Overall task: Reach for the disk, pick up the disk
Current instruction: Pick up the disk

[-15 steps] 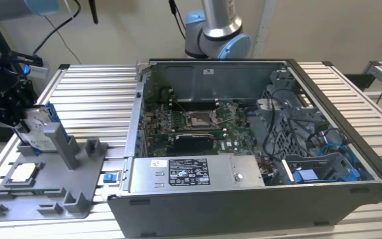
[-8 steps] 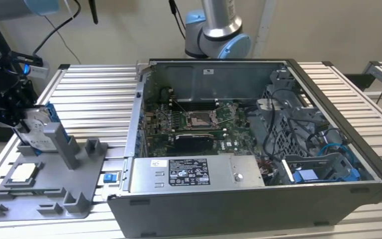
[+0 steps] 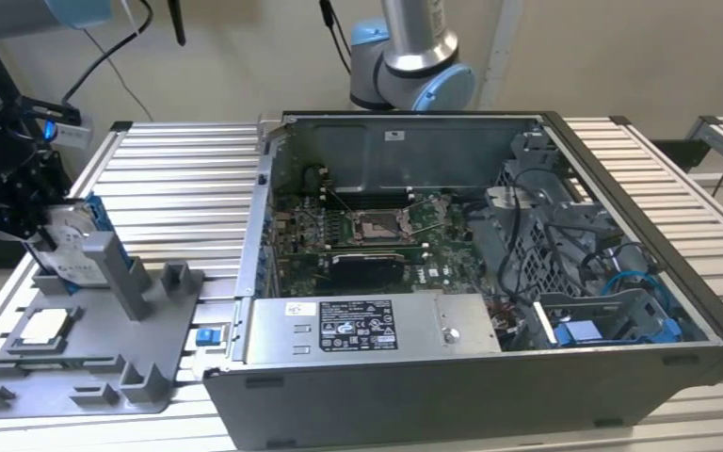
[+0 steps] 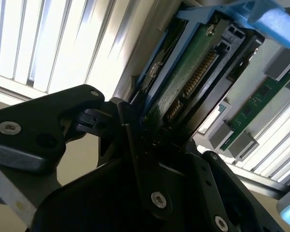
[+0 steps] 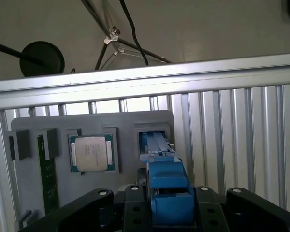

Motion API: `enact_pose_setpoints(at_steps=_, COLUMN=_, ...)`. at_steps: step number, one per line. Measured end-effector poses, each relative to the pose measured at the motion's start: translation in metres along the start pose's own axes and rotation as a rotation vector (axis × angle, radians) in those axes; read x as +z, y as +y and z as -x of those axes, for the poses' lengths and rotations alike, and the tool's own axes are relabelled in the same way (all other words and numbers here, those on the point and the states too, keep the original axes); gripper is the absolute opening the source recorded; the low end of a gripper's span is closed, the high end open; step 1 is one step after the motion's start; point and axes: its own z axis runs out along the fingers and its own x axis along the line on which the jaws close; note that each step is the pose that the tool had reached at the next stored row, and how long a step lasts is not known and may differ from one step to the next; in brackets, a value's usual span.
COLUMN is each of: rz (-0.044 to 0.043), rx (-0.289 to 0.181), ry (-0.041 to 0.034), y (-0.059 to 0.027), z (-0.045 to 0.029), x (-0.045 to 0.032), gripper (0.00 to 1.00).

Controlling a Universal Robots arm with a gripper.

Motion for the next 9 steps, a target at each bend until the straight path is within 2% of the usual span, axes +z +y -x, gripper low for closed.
enact_pose_setpoints(at_steps=9, rz=0.0005, rx=0.000, ry=0.0003, y=0.0000, z=-0.0001, x=-0.0083, gripper=0.00)
